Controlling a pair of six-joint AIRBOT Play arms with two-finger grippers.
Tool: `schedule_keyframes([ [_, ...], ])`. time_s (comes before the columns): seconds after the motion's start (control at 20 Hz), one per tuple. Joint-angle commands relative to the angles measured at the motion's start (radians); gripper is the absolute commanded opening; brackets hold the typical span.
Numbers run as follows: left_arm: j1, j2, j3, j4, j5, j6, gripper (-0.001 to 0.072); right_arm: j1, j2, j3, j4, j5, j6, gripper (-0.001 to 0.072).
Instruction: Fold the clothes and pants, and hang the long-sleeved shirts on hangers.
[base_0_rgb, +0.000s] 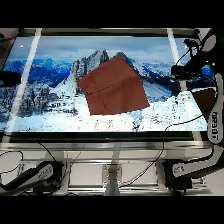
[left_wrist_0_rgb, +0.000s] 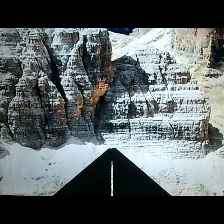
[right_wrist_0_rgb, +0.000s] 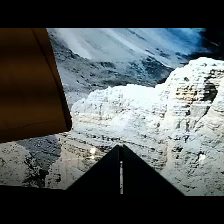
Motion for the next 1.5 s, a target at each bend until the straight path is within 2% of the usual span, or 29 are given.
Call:
schedule_keyframes([
  [0.0,0.001,0.001,0.000,0.000,0.000,0.000,0.0014,0.000,0.001,0.000,0.000,0.000,0.000,0.0009],
  [0.75,0.001,0.000,0.000,-0.010,0.005,0.000,0.0014,0.000,0.001,0.000,0.000,0.000,0.000,0.0009],
  [0.9,0.001,-0.019,-0.002,-0.066,0.071,-0.008,0.0014,0.000,0.001,0.000,0.000,0.000,0.000,0.0009],
  [1.1,0.001,-0.104,-0.003,-0.201,0.071,-0.007,0.0016,0.000,0.001,0.000,0.004,-0.012,0.000,0.0009],
  [1.3,0.001,-0.238,-0.003,-0.241,0.070,-0.030,0.0020,0.000,0.001,0.000,0.005,-0.133,0.000,0.0009],
  [1.45,-0.003,-0.319,-0.005,-0.377,0.019,-0.011,0.0012,-0.005,0.001,0.000,0.001,-0.140,-0.035,0.0008],
])
